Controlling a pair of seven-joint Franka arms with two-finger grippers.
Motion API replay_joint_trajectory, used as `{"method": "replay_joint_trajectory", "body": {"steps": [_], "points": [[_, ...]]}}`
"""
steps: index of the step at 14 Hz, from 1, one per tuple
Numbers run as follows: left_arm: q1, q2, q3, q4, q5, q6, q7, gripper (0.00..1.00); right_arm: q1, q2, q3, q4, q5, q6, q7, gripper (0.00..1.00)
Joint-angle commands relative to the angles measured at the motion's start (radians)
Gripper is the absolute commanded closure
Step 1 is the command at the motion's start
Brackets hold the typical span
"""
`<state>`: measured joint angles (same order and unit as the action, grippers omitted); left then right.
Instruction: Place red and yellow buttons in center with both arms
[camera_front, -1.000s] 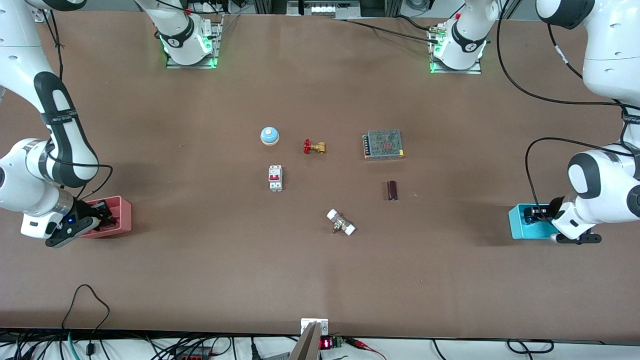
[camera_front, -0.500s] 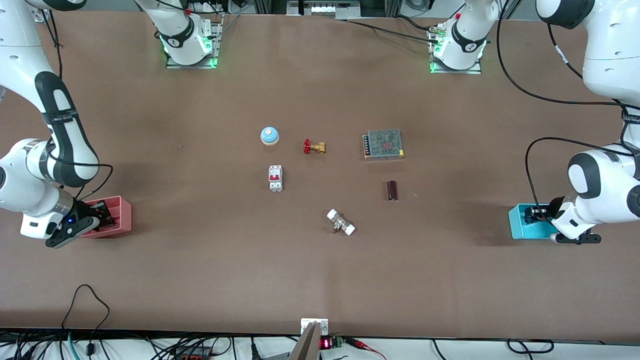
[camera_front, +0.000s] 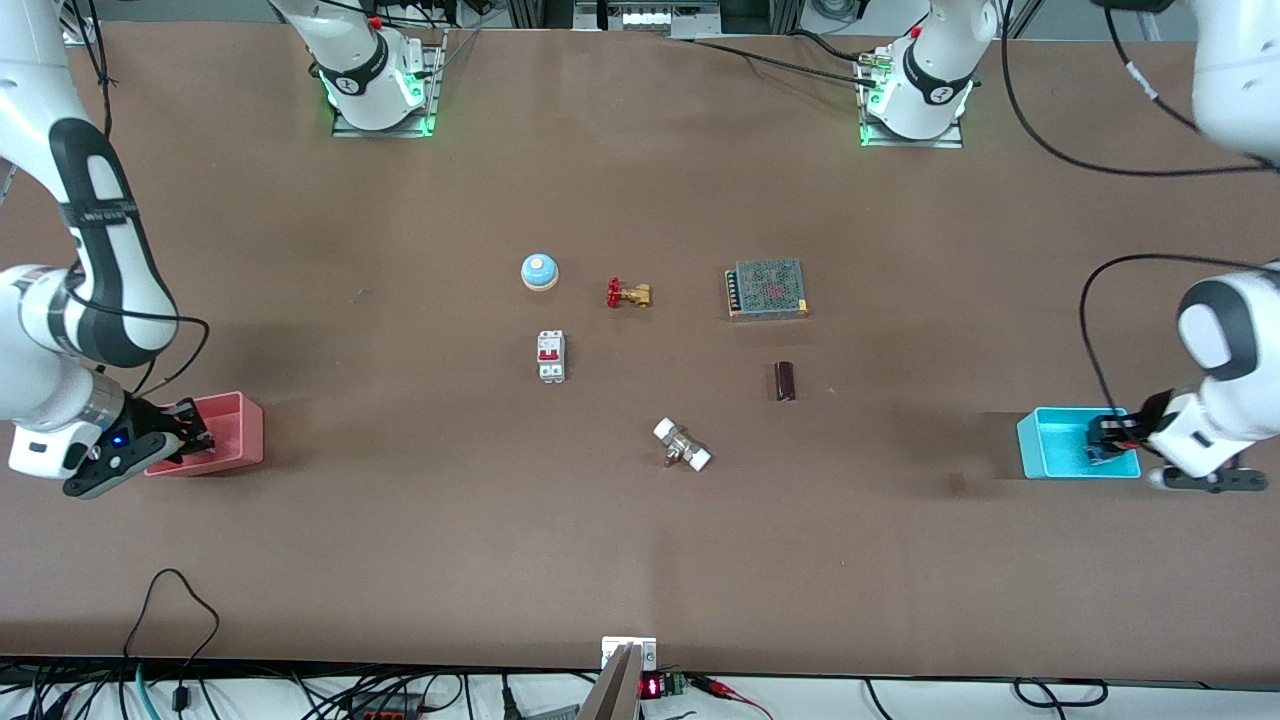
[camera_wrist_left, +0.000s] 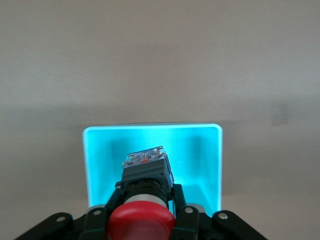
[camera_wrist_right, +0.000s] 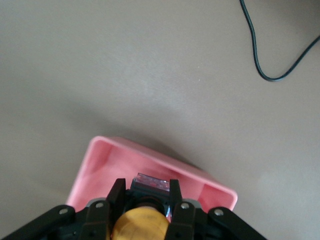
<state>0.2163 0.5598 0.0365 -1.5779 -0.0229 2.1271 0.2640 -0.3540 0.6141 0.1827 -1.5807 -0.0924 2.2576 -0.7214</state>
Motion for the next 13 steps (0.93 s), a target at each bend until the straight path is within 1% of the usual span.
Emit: {"method": "replay_joint_trajectory", "body": {"steps": [1,2,3,5,6,7,8,10,13], "points": [[-0.015,-0.109,-0.016,-0.03,-0.002,-0.155,0.015,0.64,-0.013,-0.161,0.066,-0.021,0.013,-0.195,0.153,0.74],[-0.018,-0.124,-0.039,-0.031,-0.002,-0.227,-0.018,0.64,-0.011,-0.192,0.092,-0.021,0.014,-0.24,0.218,0.74],[-0.026,-0.136,-0.061,-0.045,-0.002,-0.269,-0.072,0.64,-0.008,-0.215,0.133,-0.022,0.016,-0.278,0.315,0.74],[-0.044,-0.161,-0.098,-0.131,-0.002,-0.268,-0.106,0.64,0.003,-0.229,0.231,-0.03,0.016,-0.296,0.53,0.73],[-0.064,-0.162,-0.105,-0.167,-0.014,-0.247,-0.112,0.64,0.032,-0.229,0.26,-0.045,0.011,-0.286,0.645,0.73],[-0.083,-0.167,-0.107,-0.212,-0.019,-0.21,-0.126,0.65,0.076,-0.228,0.264,-0.062,0.002,-0.271,0.737,0.73],[-0.097,-0.176,-0.107,-0.255,-0.019,-0.175,-0.14,0.65,0.131,-0.221,0.264,-0.077,-0.001,-0.224,0.811,0.73],[-0.11,-0.179,-0.122,-0.332,-0.02,-0.116,-0.155,0.65,0.212,-0.209,0.264,-0.142,-0.012,-0.124,0.943,0.73],[-0.123,-0.178,-0.132,-0.424,-0.02,-0.006,-0.173,0.64,0.306,-0.153,0.264,-0.231,-0.111,0.064,1.141,0.73]]}}
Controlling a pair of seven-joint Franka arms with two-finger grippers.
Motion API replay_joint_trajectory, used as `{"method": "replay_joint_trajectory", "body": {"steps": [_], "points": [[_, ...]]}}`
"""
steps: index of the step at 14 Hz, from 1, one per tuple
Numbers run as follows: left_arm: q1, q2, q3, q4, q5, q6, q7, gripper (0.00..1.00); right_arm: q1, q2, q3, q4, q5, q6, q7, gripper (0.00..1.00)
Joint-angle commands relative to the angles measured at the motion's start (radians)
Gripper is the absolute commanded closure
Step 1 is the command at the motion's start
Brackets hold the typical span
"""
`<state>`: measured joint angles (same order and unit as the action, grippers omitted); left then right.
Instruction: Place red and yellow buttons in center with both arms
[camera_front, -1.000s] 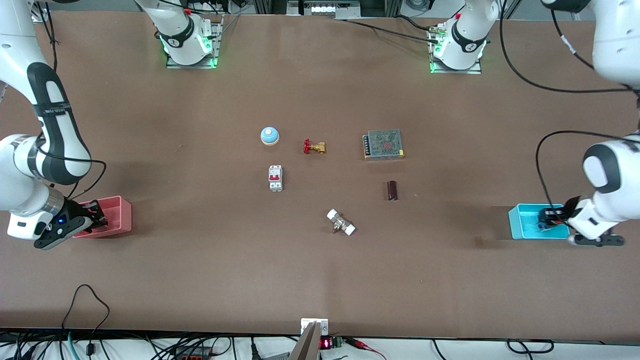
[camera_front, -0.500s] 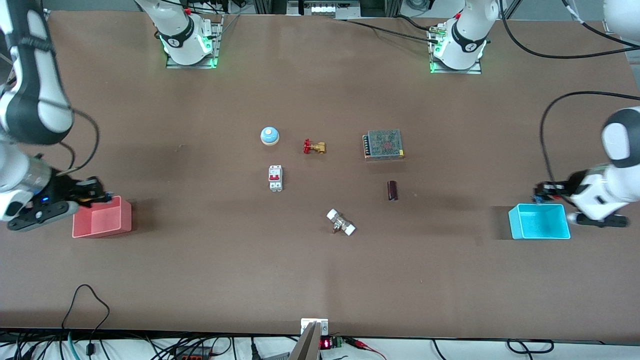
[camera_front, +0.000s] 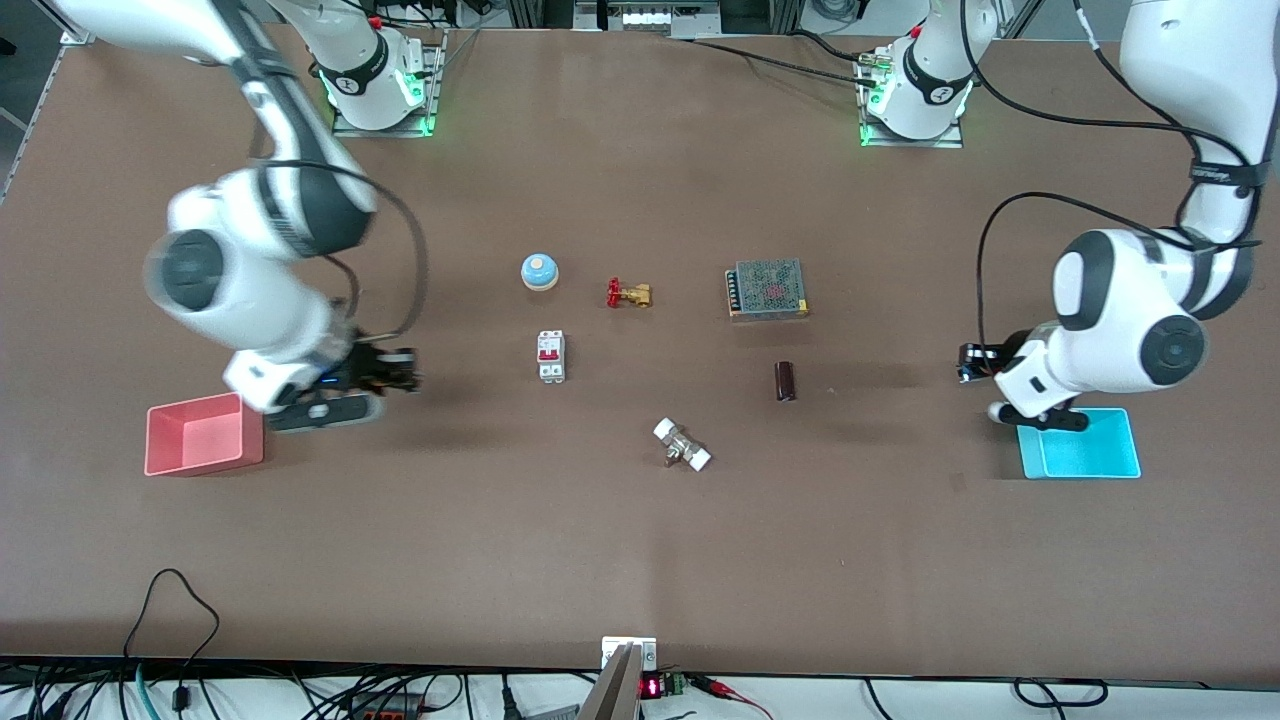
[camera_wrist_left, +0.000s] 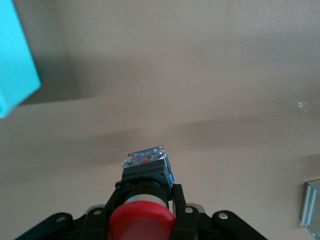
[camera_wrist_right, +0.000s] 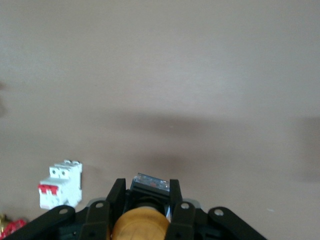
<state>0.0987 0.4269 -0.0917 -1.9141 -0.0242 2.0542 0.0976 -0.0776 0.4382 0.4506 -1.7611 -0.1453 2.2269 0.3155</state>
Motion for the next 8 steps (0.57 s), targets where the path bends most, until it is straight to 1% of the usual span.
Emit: {"method": "replay_joint_trajectory", "body": {"steps": [1,2,3,4,7,8], "points": [[-0.02,-0.045,-0.008,-0.126,-0.02,0.117,-0.007,0.64,0.042,0.045,-0.004,-0.058,-0.103,0.134,0.138,0.73],[-0.022,-0.045,-0.008,-0.158,-0.019,0.156,-0.007,0.64,0.044,0.068,-0.006,-0.061,-0.141,0.154,0.148,0.73],[-0.022,-0.045,-0.014,-0.178,-0.019,0.184,-0.007,0.64,0.044,0.085,-0.006,-0.067,-0.155,0.171,0.148,0.73],[-0.022,-0.045,-0.032,-0.192,-0.019,0.195,-0.006,0.64,0.044,0.1,-0.006,-0.075,-0.163,0.186,0.148,0.72],[-0.022,-0.036,-0.039,-0.21,-0.019,0.202,0.005,0.63,0.044,0.148,-0.009,-0.087,-0.212,0.226,0.148,0.72],[-0.022,-0.031,-0.046,-0.213,-0.019,0.202,0.005,0.61,0.044,0.158,-0.01,-0.087,-0.22,0.234,0.148,0.72]]}}
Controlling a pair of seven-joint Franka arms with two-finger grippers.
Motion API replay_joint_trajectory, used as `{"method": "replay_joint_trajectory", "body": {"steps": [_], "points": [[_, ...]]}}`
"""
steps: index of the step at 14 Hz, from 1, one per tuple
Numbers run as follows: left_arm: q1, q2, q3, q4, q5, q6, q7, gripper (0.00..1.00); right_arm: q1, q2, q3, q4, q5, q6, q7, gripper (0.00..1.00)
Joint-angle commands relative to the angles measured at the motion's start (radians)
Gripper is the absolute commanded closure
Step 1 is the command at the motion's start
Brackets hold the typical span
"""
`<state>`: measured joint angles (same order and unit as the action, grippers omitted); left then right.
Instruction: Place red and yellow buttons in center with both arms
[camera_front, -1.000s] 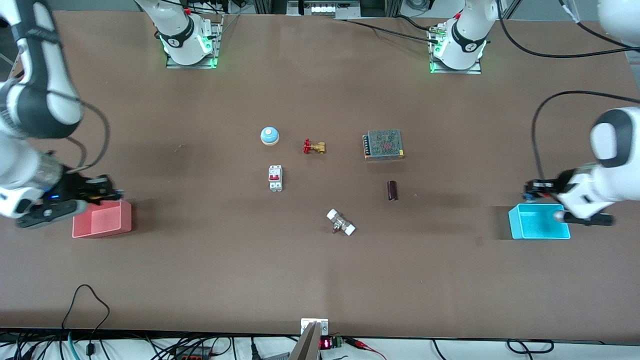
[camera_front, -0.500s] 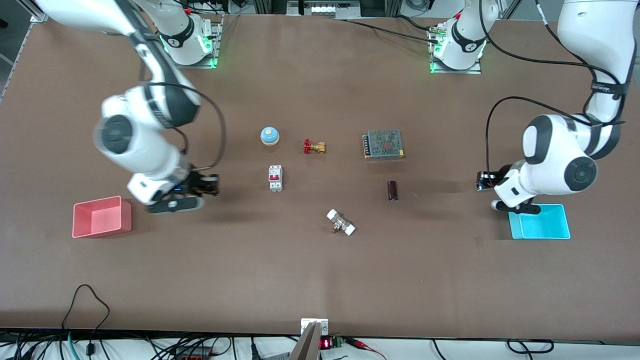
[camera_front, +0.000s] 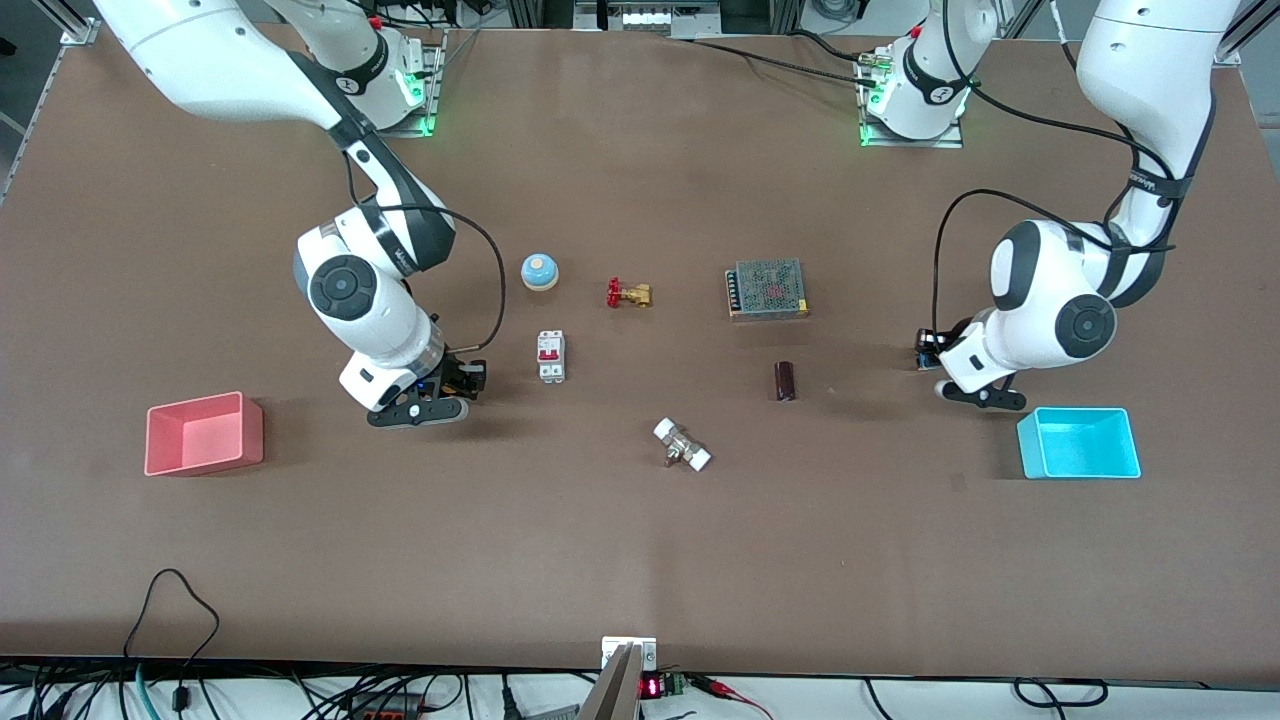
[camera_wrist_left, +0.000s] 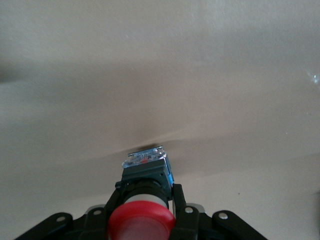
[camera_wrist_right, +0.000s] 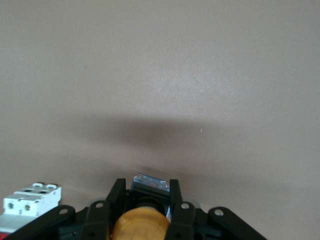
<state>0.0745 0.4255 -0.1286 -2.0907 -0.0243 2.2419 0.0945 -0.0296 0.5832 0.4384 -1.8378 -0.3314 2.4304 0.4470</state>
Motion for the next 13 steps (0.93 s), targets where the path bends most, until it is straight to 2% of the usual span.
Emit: {"method": "replay_joint_trajectory", "body": {"steps": [1,4,6,8,10,11,12,13], "points": [[0.002,-0.027,-0.014,-0.037,-0.019,0.015,0.008,0.6,-0.004,0.024,0.0,-0.011,-0.041,0.033,0.016,0.72],[0.001,-0.034,-0.014,-0.034,-0.019,0.012,0.01,0.36,-0.004,0.056,-0.004,-0.006,-0.072,0.051,0.016,0.71],[0.001,-0.051,-0.014,-0.023,-0.019,0.004,0.01,0.0,-0.004,0.063,-0.01,-0.006,-0.075,0.056,0.016,0.71],[0.001,-0.085,-0.013,0.032,-0.019,-0.017,0.005,0.0,-0.004,0.064,-0.01,-0.006,-0.074,0.056,0.016,0.66],[0.001,-0.109,0.0,0.174,-0.017,-0.123,-0.004,0.0,-0.006,0.064,-0.01,-0.004,-0.074,0.056,0.015,0.4],[0.004,-0.113,0.013,0.257,-0.016,-0.189,-0.01,0.0,-0.007,0.064,-0.01,-0.001,-0.072,0.056,0.015,0.31],[0.004,-0.113,0.03,0.317,-0.016,-0.227,-0.012,0.0,-0.009,0.061,-0.01,0.003,-0.066,0.056,0.016,0.15],[0.005,-0.113,0.047,0.374,-0.016,-0.244,-0.012,0.0,-0.012,0.053,-0.01,0.017,-0.058,0.055,0.007,0.03]]}}
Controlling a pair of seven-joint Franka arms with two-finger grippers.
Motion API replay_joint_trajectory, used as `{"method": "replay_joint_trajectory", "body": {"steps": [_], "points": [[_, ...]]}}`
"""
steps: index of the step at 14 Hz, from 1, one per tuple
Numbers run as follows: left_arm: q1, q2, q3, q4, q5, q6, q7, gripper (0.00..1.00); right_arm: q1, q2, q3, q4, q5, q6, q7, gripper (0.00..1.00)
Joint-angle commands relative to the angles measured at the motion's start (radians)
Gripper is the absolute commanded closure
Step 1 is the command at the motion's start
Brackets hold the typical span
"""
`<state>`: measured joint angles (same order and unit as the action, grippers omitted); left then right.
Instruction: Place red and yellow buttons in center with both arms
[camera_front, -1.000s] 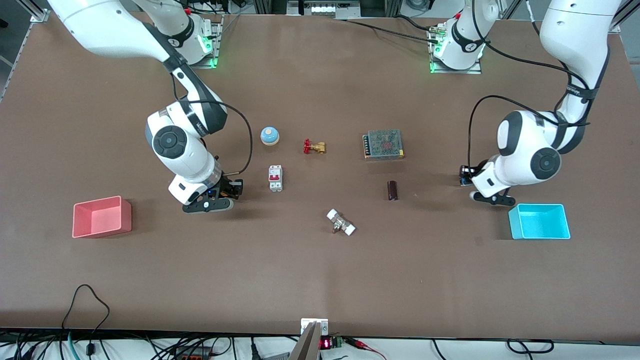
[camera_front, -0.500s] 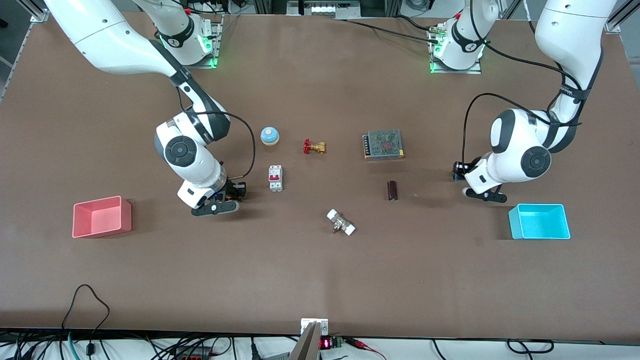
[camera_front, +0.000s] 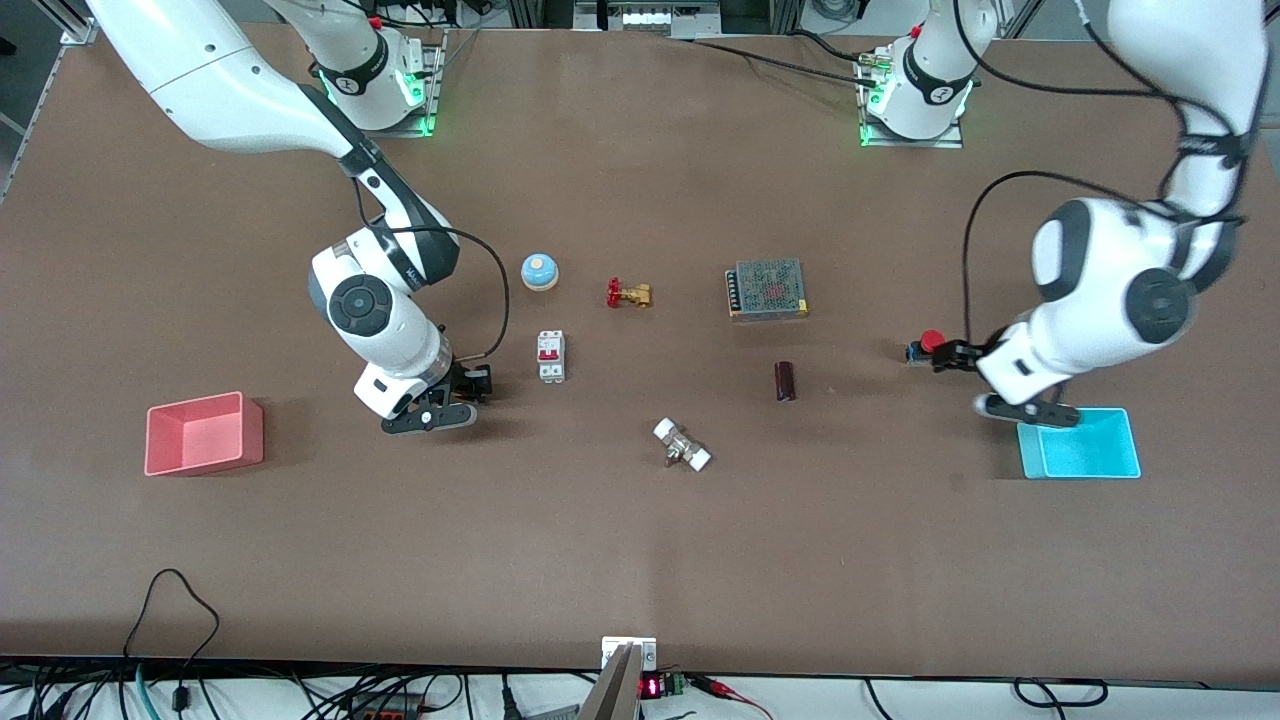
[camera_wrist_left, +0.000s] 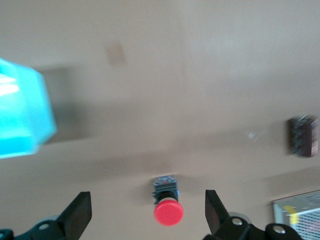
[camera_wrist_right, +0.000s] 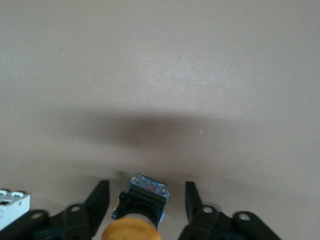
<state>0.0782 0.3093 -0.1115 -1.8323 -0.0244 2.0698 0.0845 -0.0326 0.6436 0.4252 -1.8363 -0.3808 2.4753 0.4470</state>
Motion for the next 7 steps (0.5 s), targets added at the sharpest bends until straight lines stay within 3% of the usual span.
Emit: {"method": "replay_joint_trajectory", "body": {"steps": [1,3,7], "points": [[-0.003,0.005,0.053,0.152,-0.017,-0.076,-0.011,0.0,-0.016,-0.019,0.003,0.034,-0.001,0.001,0.002,0.0],[-0.029,0.008,0.102,0.206,-0.019,-0.086,-0.064,0.0,-0.048,-0.083,0.003,0.054,0.099,-0.033,-0.013,0.0],[-0.023,-0.022,0.098,0.329,-0.012,-0.25,-0.164,0.0,-0.122,-0.326,0.003,0.074,0.296,-0.243,-0.144,0.0]]}}
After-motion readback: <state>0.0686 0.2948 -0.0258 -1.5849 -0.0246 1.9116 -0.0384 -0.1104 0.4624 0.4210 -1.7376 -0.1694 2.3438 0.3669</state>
